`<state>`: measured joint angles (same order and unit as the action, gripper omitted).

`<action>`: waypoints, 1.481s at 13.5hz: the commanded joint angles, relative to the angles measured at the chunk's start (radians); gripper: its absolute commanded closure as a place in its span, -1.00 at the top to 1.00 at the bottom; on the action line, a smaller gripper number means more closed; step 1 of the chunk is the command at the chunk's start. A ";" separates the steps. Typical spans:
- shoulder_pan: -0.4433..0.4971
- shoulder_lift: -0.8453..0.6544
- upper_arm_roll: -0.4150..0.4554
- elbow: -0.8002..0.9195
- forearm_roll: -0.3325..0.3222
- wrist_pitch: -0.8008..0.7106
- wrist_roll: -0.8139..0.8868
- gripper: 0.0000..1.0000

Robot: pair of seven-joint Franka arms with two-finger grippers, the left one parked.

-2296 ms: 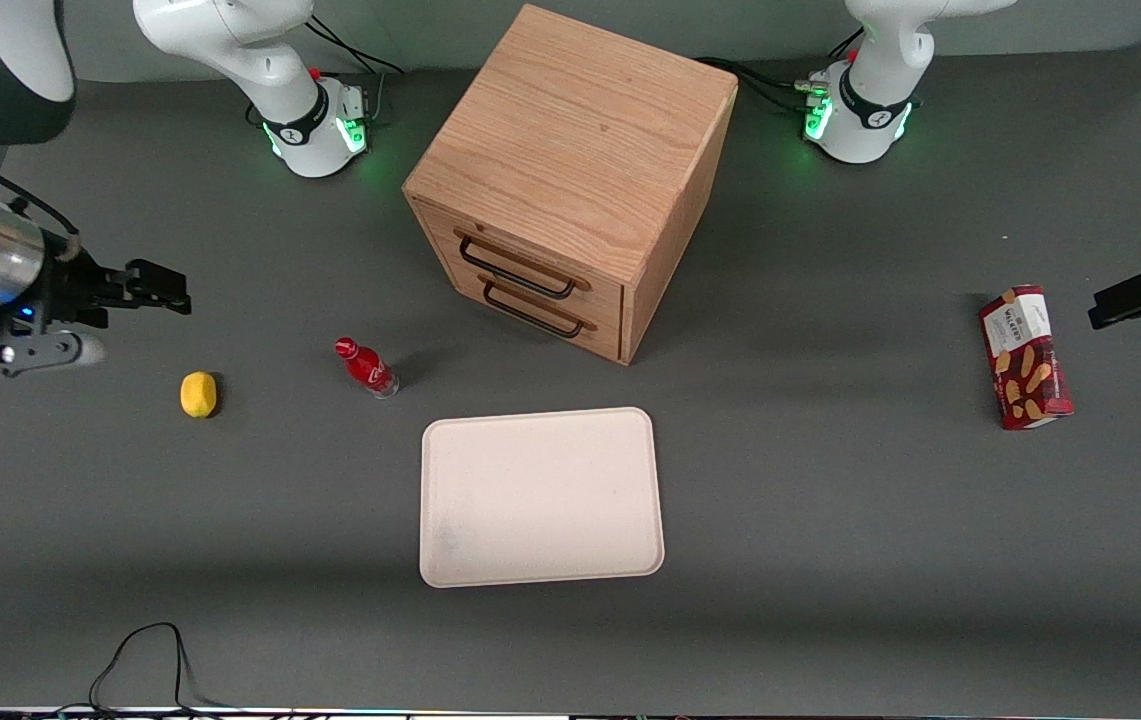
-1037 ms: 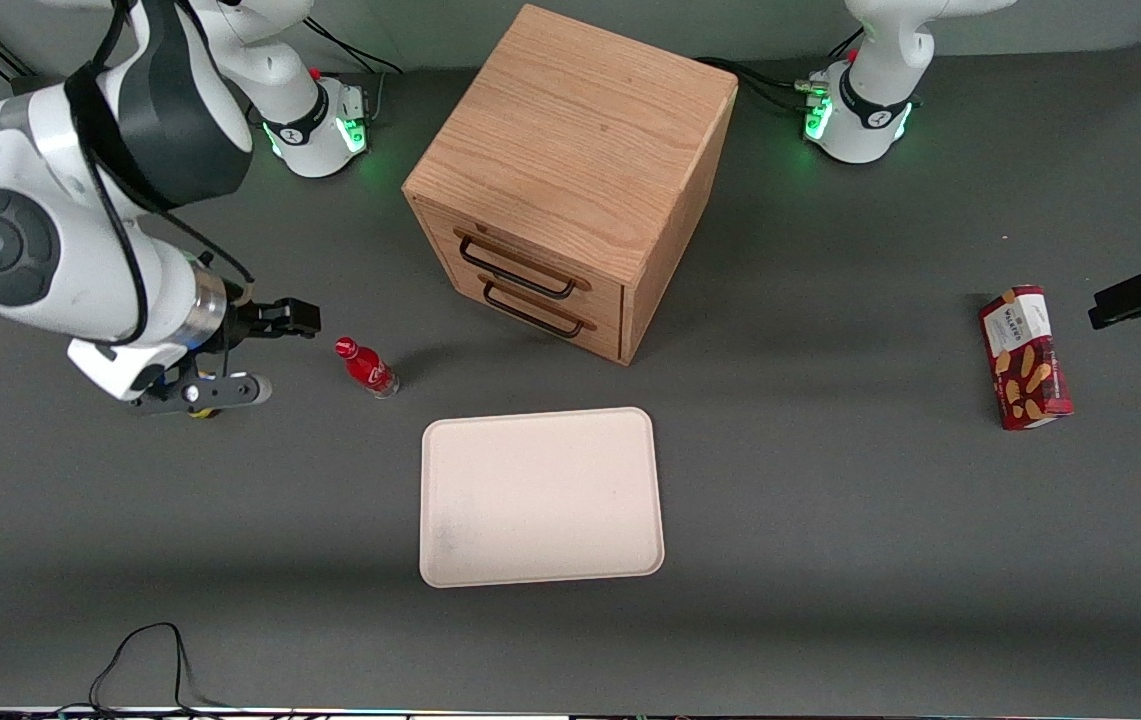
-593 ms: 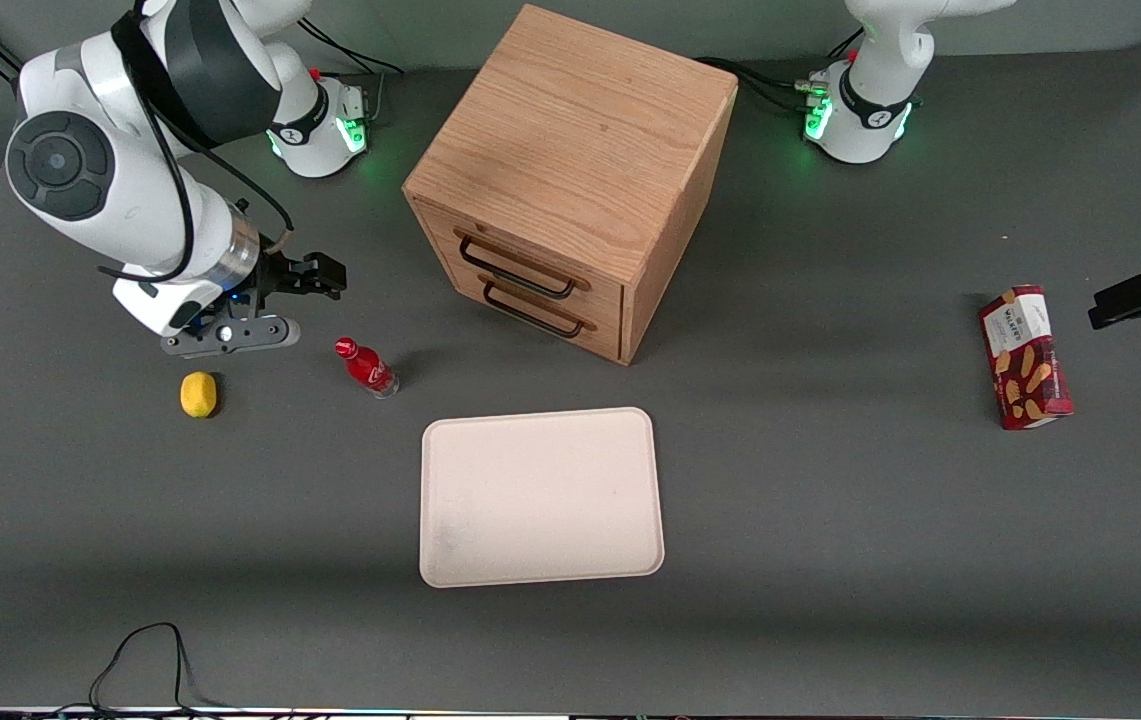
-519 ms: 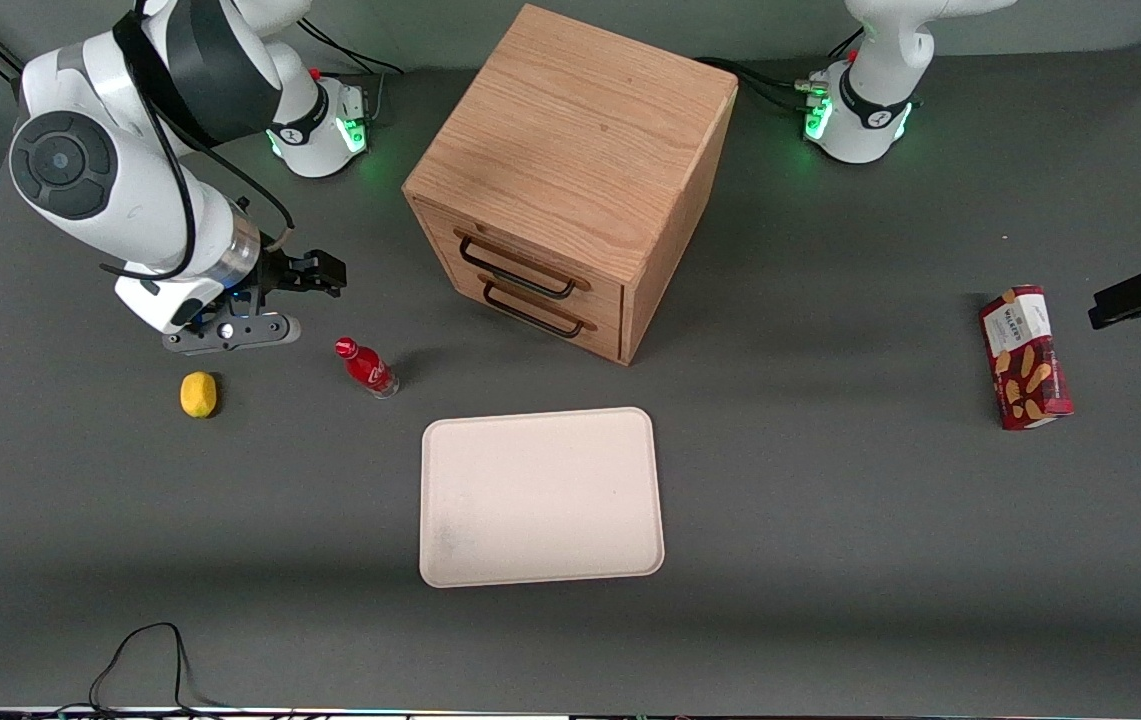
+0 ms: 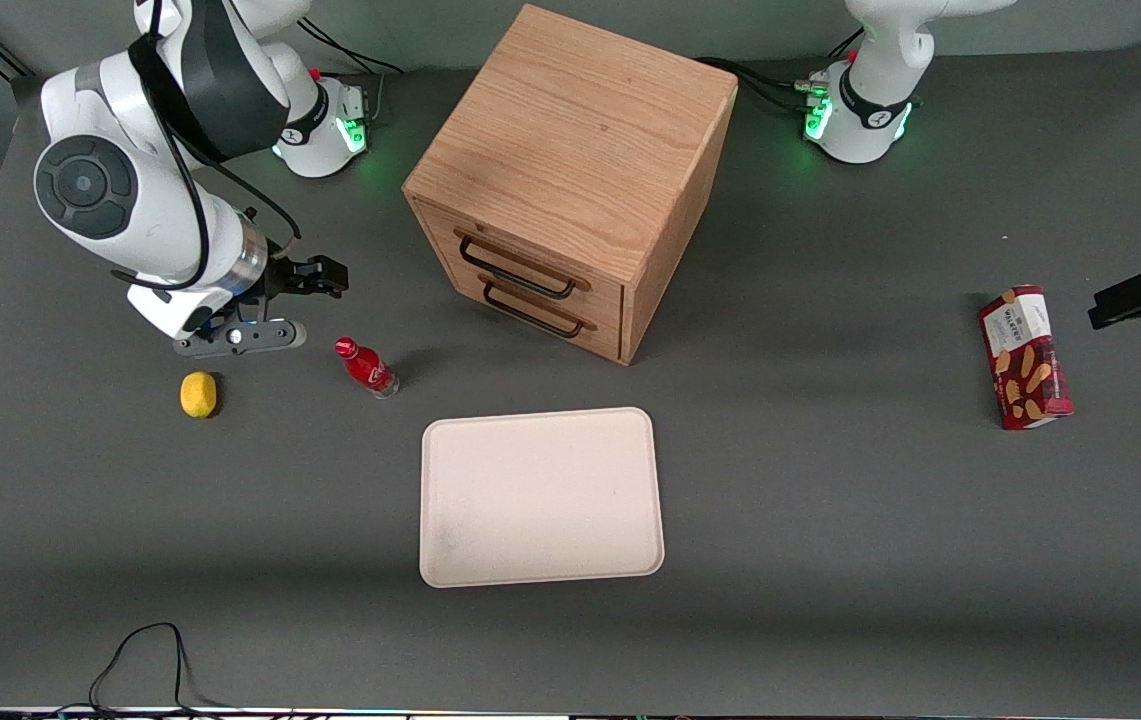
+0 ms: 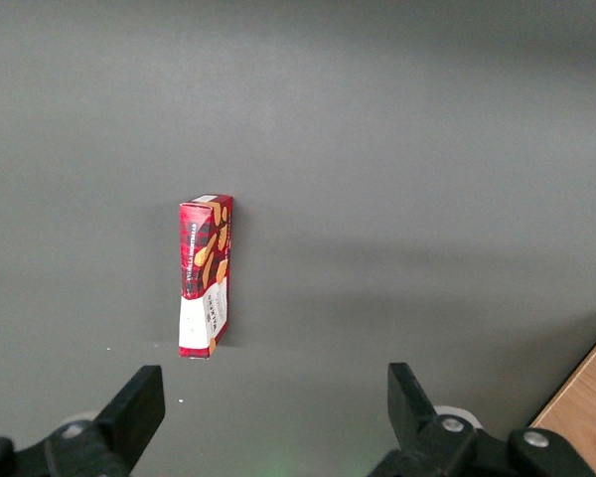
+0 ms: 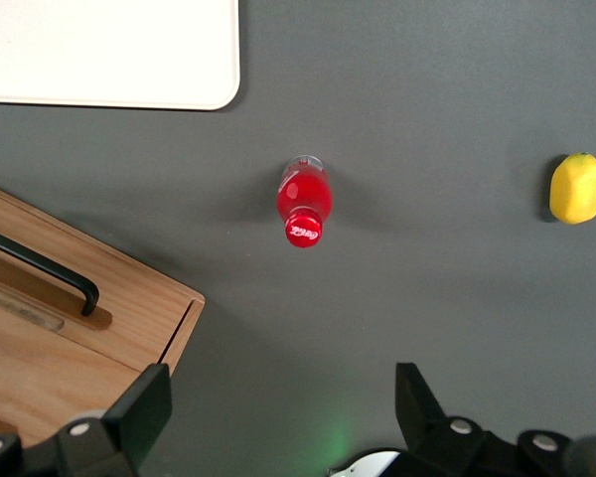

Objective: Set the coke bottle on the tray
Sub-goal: 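Move the open right gripper toward the red Coca-Cola bottle, then lower the right gripper over the bottle and close on its neck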

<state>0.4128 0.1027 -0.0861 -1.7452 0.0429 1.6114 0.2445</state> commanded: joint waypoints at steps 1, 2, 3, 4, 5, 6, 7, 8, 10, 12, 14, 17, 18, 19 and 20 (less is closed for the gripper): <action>0.003 0.028 -0.004 -0.010 -0.011 0.045 0.013 0.99; 0.003 0.040 -0.004 -0.019 -0.011 0.060 0.013 0.99; 0.004 0.046 -0.004 -0.033 -0.011 0.092 0.013 0.99; 0.003 0.052 -0.004 -0.054 -0.011 0.122 0.013 0.99; 0.003 0.060 -0.004 -0.068 -0.011 0.151 0.012 0.98; 0.004 0.075 -0.004 -0.077 -0.011 0.174 0.012 0.98; 0.003 0.084 -0.004 -0.086 -0.011 0.198 0.012 0.98; 0.003 0.095 -0.004 -0.111 -0.011 0.237 0.010 0.98; 0.003 0.103 -0.004 -0.141 -0.011 0.284 0.009 0.98; 0.003 0.130 -0.004 -0.154 -0.011 0.321 -0.011 0.98; 0.003 0.146 -0.006 -0.172 -0.011 0.355 -0.014 0.98; 0.003 0.144 -0.007 -0.212 -0.011 0.398 -0.050 0.97; 0.003 0.144 -0.007 -0.226 -0.011 0.410 -0.050 0.97; 0.003 0.144 -0.007 -0.234 -0.011 0.415 -0.051 0.97; 0.003 0.141 -0.007 -0.241 -0.014 0.416 -0.051 0.96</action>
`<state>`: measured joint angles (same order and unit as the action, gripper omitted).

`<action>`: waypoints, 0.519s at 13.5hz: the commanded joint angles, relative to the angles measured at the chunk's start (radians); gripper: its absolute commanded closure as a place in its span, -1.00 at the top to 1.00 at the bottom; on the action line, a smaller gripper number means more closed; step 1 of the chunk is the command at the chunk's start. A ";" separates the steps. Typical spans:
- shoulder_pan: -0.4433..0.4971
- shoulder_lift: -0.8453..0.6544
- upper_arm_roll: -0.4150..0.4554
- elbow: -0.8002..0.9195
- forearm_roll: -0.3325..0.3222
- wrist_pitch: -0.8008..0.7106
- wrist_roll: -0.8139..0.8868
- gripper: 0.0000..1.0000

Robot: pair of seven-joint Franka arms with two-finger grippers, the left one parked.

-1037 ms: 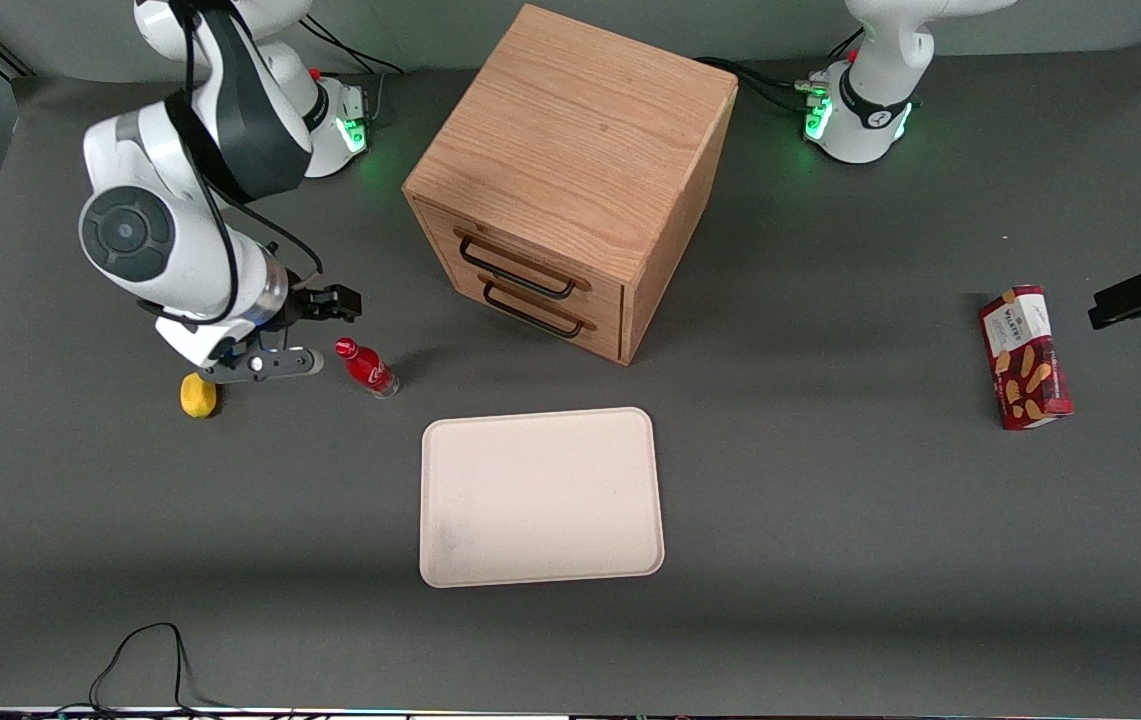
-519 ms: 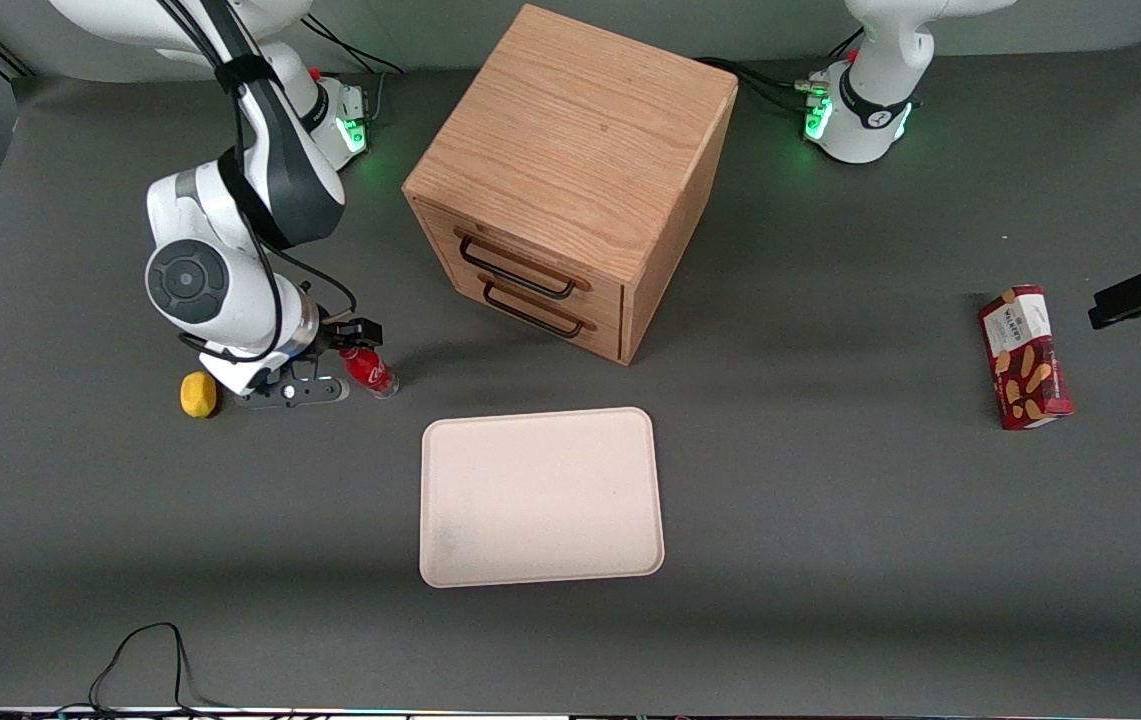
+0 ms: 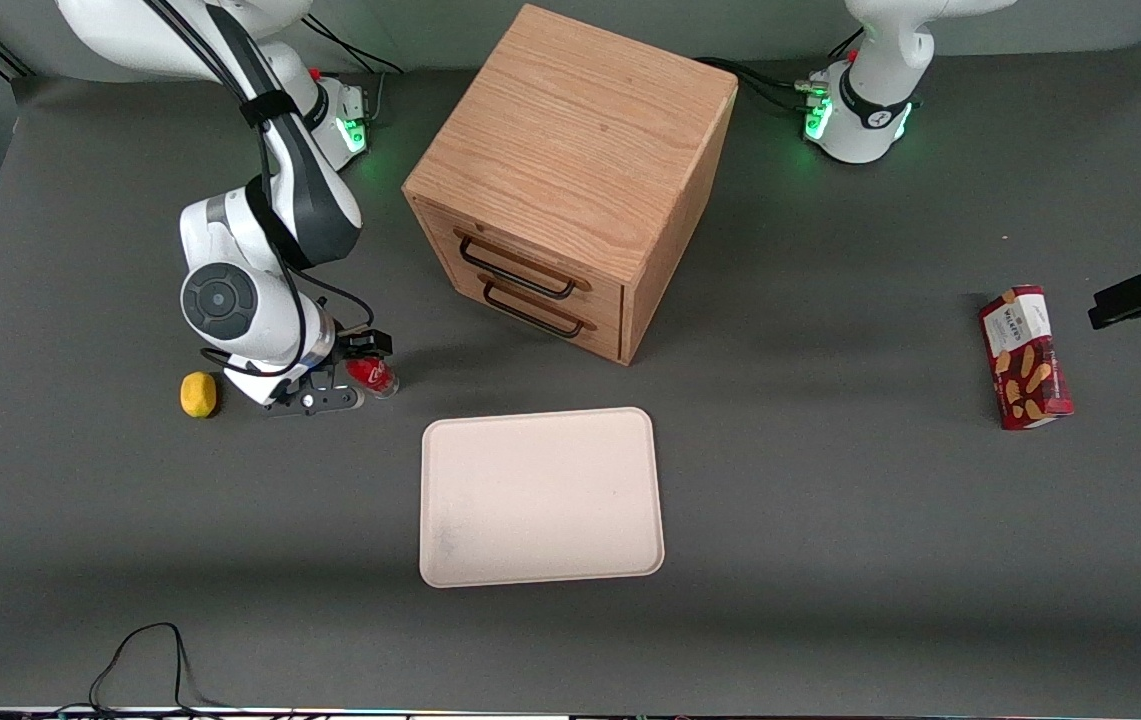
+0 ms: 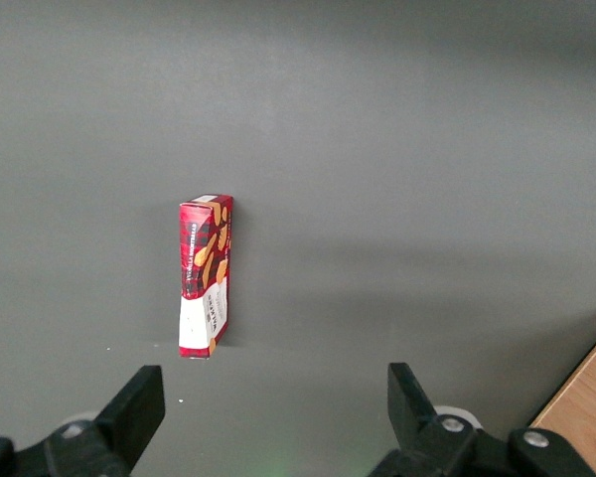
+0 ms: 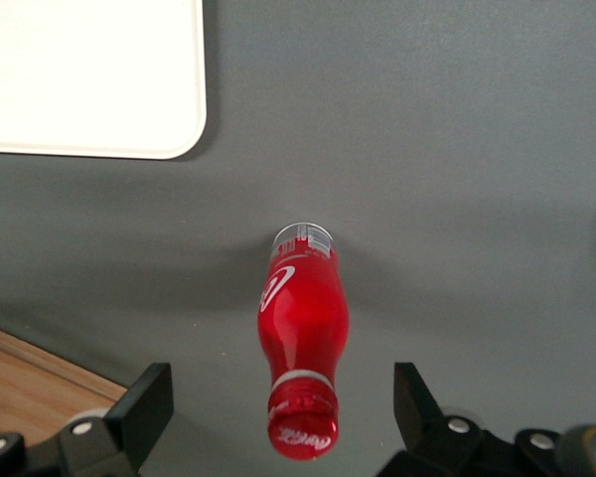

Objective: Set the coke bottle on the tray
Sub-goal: 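Lower the right gripper over the bottle and close on its neck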

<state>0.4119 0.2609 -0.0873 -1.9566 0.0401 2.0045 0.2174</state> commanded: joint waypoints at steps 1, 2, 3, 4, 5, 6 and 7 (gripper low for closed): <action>0.004 -0.020 -0.006 -0.033 -0.019 0.023 -0.024 0.96; 0.005 -0.020 -0.005 -0.036 -0.019 0.023 -0.024 0.96; 0.004 -0.023 -0.005 -0.044 -0.020 0.026 -0.024 0.92; 0.004 -0.026 -0.006 -0.047 -0.023 0.027 -0.029 0.90; 0.004 -0.028 -0.006 -0.047 -0.022 0.025 -0.042 0.84; 0.004 -0.029 -0.006 -0.048 -0.022 0.025 -0.044 0.79; 0.004 -0.032 -0.006 -0.051 -0.022 0.025 -0.044 0.68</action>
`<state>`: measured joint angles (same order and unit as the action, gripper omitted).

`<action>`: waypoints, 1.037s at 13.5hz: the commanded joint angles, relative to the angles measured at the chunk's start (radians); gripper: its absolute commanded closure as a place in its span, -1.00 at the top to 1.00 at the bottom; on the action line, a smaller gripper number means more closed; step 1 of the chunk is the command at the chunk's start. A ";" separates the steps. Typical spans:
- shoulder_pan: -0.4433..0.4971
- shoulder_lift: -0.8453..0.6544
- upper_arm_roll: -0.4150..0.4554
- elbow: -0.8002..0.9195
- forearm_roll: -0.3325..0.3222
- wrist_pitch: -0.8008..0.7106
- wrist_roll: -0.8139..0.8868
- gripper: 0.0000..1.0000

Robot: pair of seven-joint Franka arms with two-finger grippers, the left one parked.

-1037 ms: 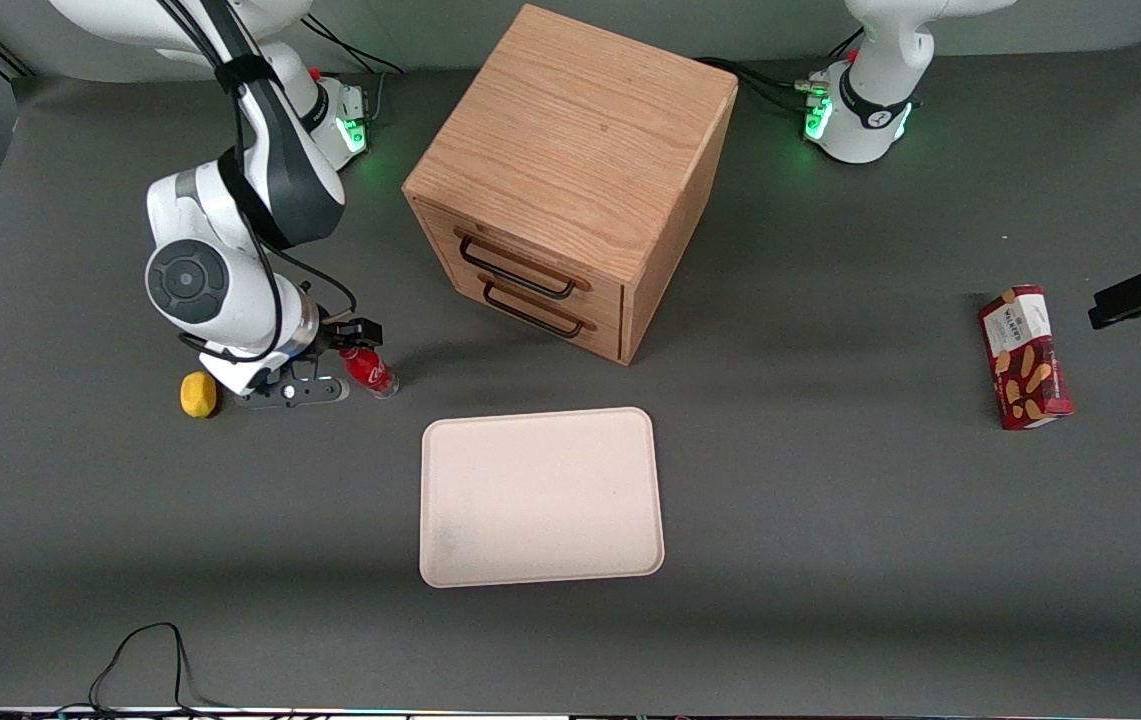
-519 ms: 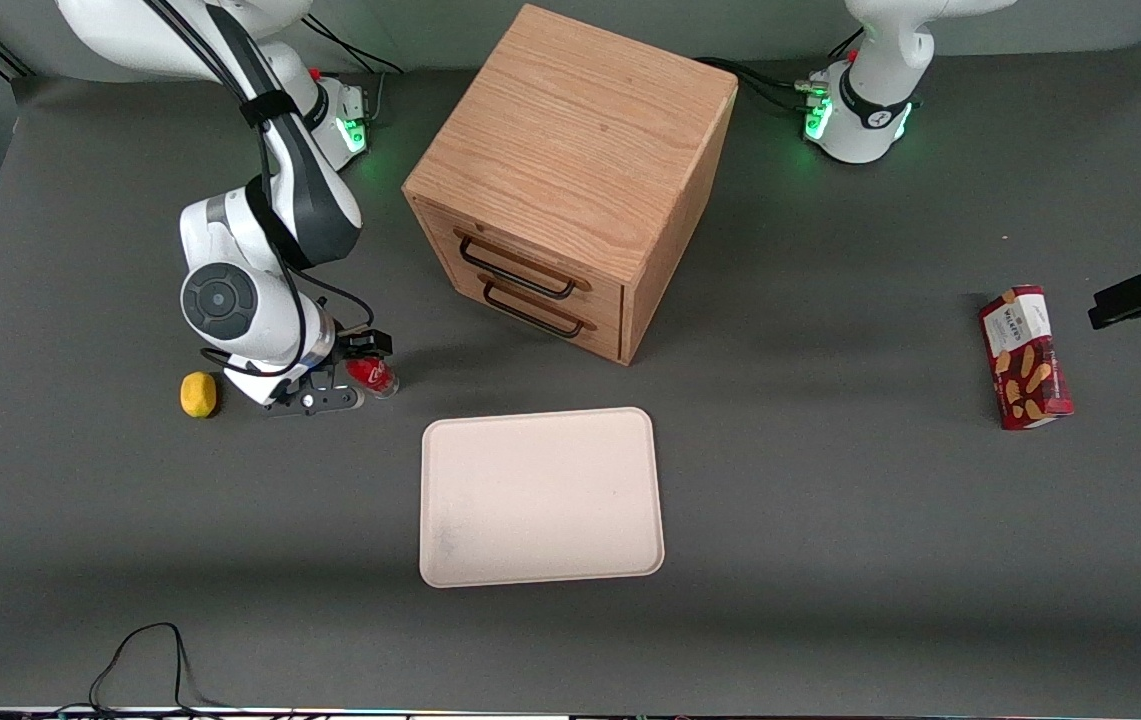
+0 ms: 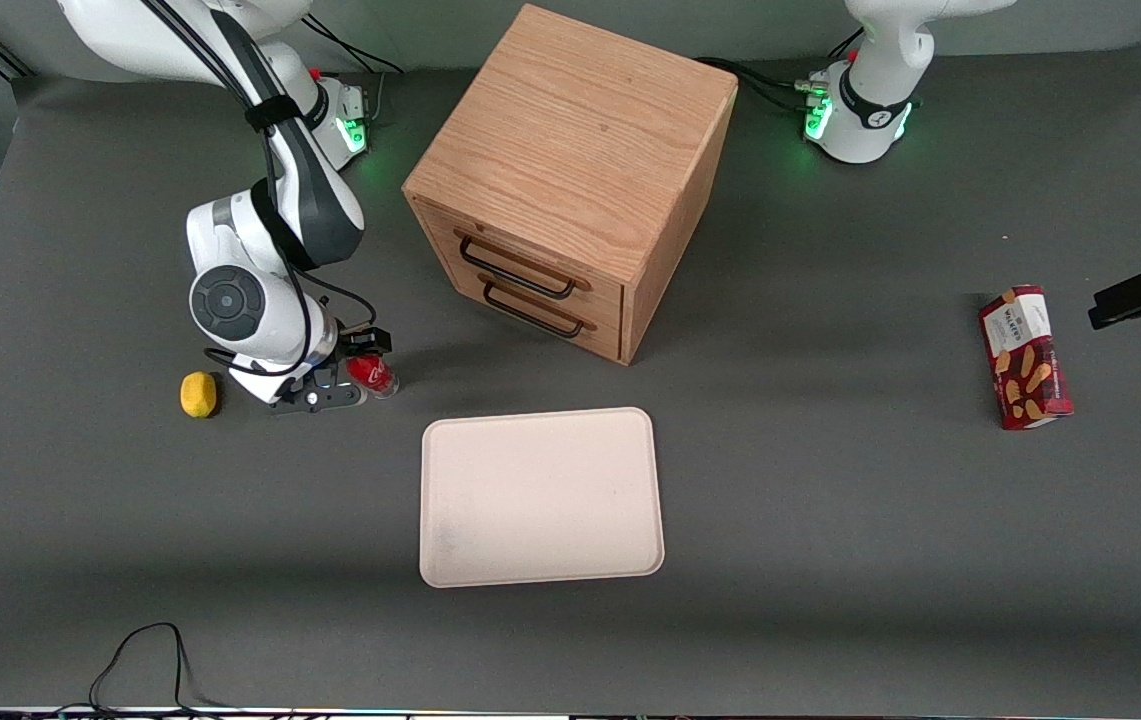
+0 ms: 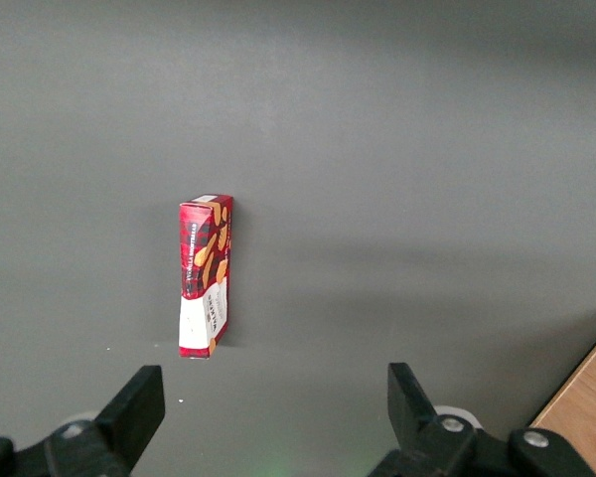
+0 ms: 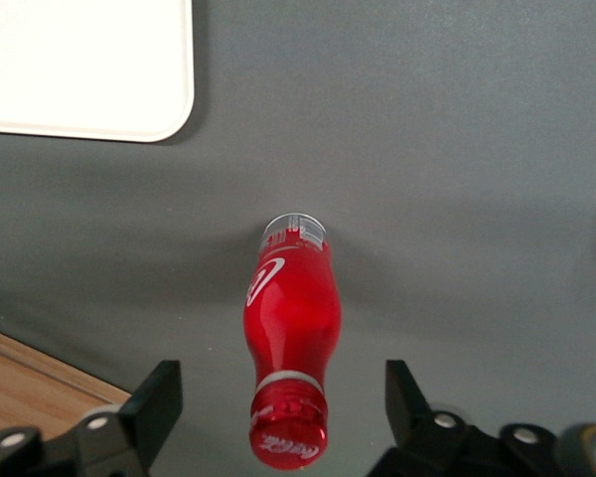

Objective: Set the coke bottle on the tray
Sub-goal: 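Lower the right gripper over the bottle and close on its neck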

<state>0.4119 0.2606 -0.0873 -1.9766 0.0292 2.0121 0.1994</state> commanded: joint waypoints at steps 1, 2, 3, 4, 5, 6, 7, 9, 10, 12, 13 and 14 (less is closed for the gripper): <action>0.004 -0.037 -0.006 -0.039 -0.011 0.017 -0.028 0.49; 0.004 -0.043 -0.006 -0.042 -0.011 0.017 -0.028 0.24; 0.004 -0.046 -0.006 -0.044 -0.011 0.016 -0.028 -0.10; 0.004 -0.047 -0.006 -0.044 -0.011 0.014 -0.028 -0.42; 0.005 -0.049 -0.006 -0.044 -0.011 0.013 -0.028 -0.76; 0.005 -0.050 -0.006 -0.045 -0.011 0.011 -0.026 -1.00; 0.005 -0.050 -0.006 -0.045 -0.011 0.010 -0.028 -1.00; 0.005 -0.050 -0.006 -0.045 -0.011 0.010 -0.026 -1.00; 0.005 -0.050 -0.006 -0.045 -0.011 0.007 -0.026 -1.00; 0.005 -0.054 -0.008 -0.038 -0.011 -0.004 -0.023 -1.00; 0.005 -0.063 -0.008 -0.019 -0.011 -0.042 -0.025 -1.00; 0.002 -0.073 -0.009 -0.002 -0.011 -0.082 -0.026 -1.00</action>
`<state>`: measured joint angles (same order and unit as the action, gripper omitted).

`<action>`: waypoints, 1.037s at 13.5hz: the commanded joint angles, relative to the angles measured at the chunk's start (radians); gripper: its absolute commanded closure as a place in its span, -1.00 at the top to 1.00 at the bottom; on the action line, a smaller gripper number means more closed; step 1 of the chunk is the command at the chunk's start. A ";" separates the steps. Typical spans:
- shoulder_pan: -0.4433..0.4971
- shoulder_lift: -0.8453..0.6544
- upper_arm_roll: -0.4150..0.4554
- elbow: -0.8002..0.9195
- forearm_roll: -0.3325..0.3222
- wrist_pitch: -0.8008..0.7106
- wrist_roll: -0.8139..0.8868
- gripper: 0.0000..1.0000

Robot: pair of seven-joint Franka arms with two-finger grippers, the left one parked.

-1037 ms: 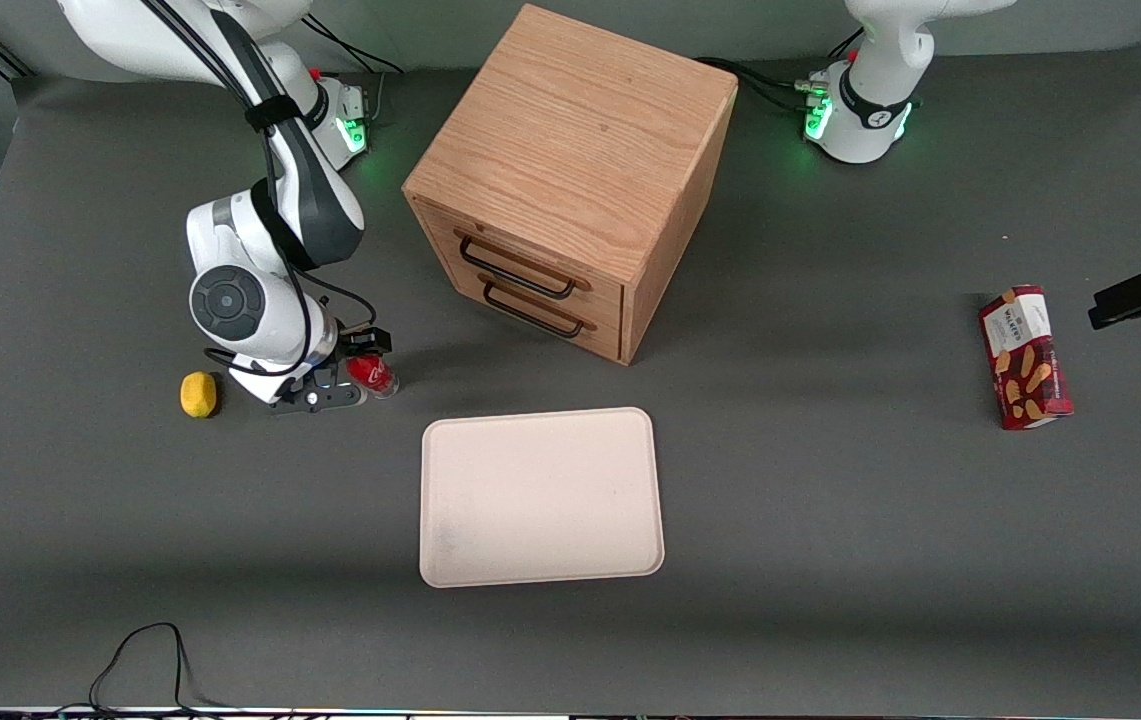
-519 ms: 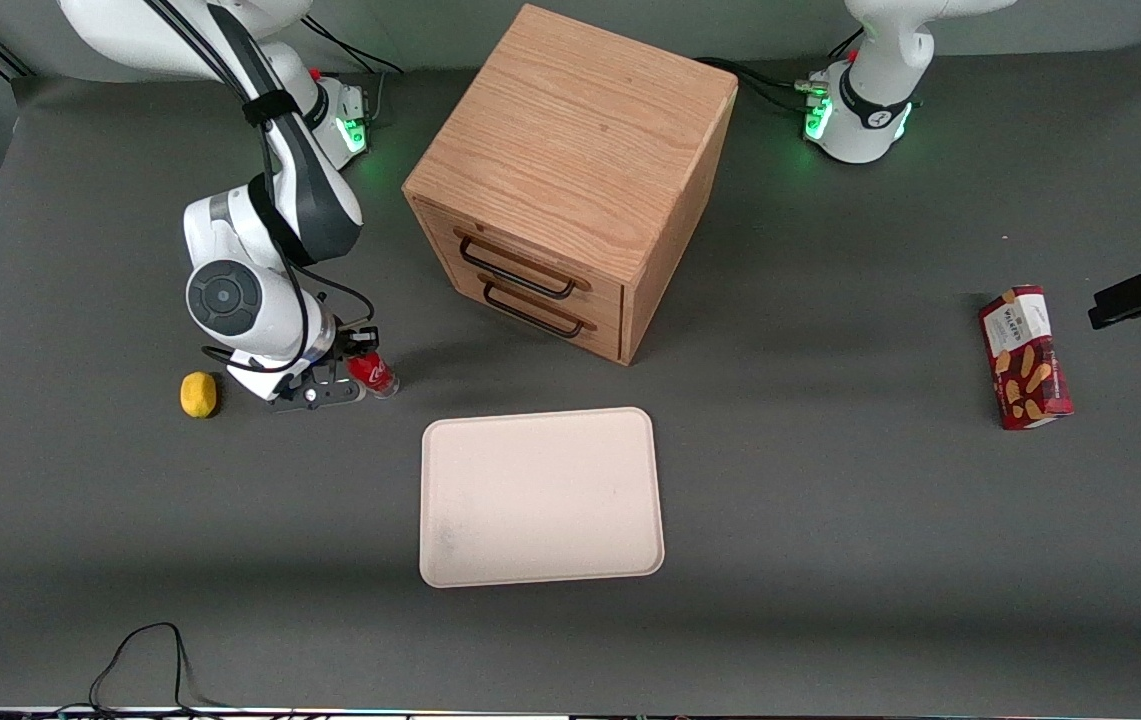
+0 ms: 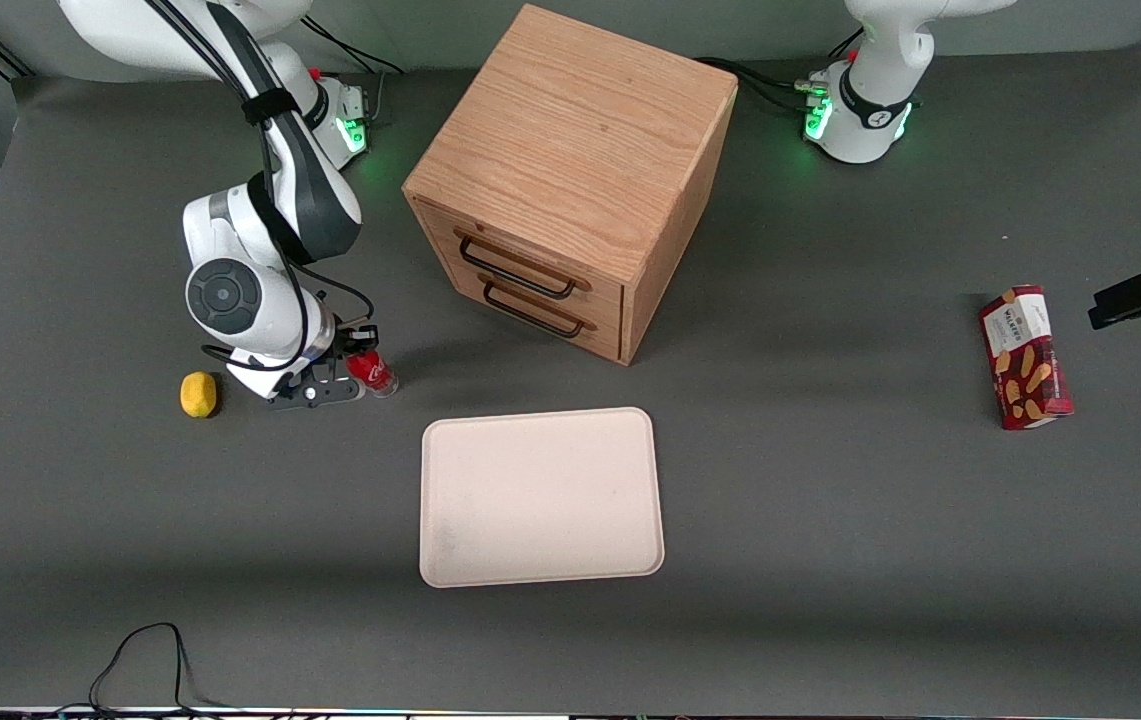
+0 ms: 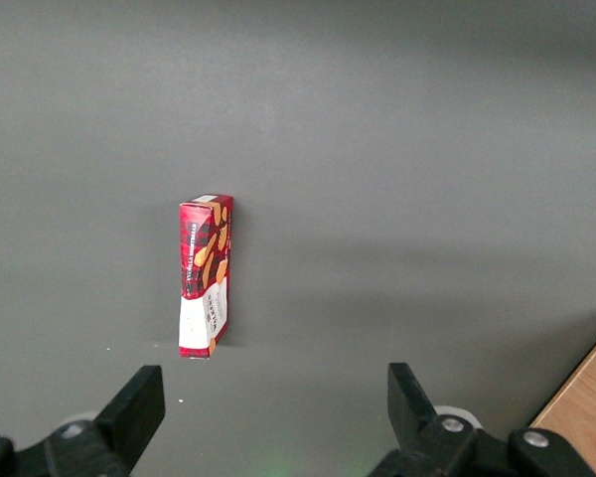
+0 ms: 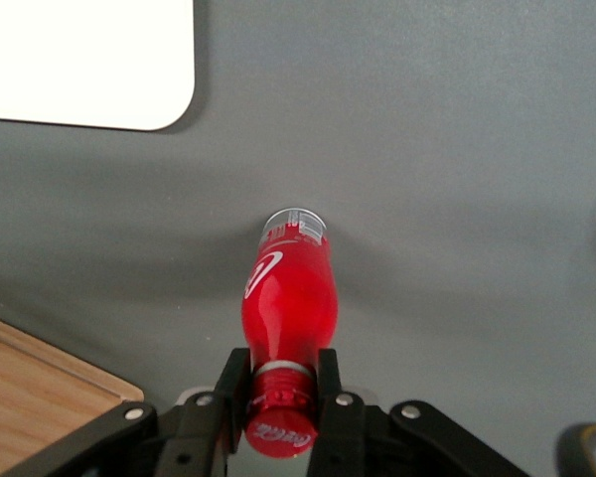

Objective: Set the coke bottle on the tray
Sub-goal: 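Lift the held bottle up off the table with the right gripper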

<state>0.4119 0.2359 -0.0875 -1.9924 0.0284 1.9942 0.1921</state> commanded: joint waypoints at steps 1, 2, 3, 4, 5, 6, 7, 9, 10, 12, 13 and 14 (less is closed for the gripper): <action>0.002 -0.062 -0.021 0.053 -0.010 -0.118 -0.019 -1.00; 0.002 -0.067 -0.027 0.099 -0.010 -0.182 -0.019 -1.00; 0.001 -0.069 -0.029 0.157 -0.009 -0.246 -0.019 -1.00; -0.004 -0.067 -0.041 0.217 -0.005 -0.308 -0.017 -1.00; -0.004 -0.064 -0.061 0.271 0.002 -0.365 -0.017 -1.00; -0.005 -0.061 -0.066 0.324 0.002 -0.415 -0.017 -1.00; -0.008 -0.056 -0.069 0.378 0.002 -0.460 -0.019 -1.00; -0.036 -0.034 -0.083 0.493 0.004 -0.547 -0.054 -1.00; -0.054 -0.012 -0.084 0.559 0.005 -0.599 -0.075 -1.00; -0.079 0.055 -0.083 0.711 0.004 -0.690 -0.089 -1.00; -0.087 0.095 -0.083 0.781 0.001 -0.730 -0.089 -1.00; -0.093 0.133 -0.083 0.857 -0.001 -0.758 -0.088 -1.00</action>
<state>0.3285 0.2492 -0.1671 -1.3419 0.0279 1.3272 0.1257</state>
